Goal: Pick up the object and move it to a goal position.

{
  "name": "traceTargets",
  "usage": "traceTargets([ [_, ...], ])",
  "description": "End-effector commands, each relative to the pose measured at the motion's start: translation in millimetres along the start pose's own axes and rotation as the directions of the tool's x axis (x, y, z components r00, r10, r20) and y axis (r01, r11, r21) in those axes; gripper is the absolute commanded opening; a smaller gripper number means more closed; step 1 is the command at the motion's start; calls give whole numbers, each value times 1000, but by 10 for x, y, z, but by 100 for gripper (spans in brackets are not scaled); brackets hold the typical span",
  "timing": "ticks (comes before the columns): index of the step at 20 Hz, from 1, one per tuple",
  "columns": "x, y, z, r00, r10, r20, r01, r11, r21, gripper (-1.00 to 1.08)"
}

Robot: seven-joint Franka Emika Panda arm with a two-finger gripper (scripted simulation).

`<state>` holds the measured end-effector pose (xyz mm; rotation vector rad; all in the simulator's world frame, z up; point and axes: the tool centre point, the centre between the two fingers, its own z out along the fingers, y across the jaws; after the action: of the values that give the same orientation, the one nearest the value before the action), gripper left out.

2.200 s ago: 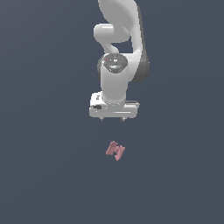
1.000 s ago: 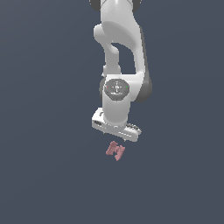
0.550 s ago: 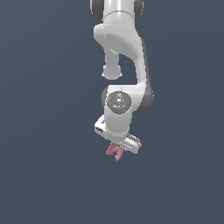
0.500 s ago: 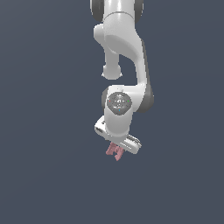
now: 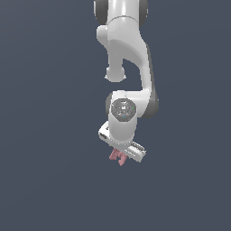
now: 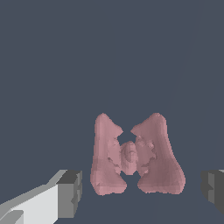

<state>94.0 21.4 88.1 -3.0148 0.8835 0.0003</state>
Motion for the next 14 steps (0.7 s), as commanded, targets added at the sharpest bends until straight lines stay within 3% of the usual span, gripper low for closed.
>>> traceTargets([
  [1,-1,3,53,1000,1,1,-1,1000,0,100],
  [9,-8,6,451,1000,4,0,-4,1000,0,100],
  [14,5,0,492,1000,5,0,-5,1000,0,100],
])
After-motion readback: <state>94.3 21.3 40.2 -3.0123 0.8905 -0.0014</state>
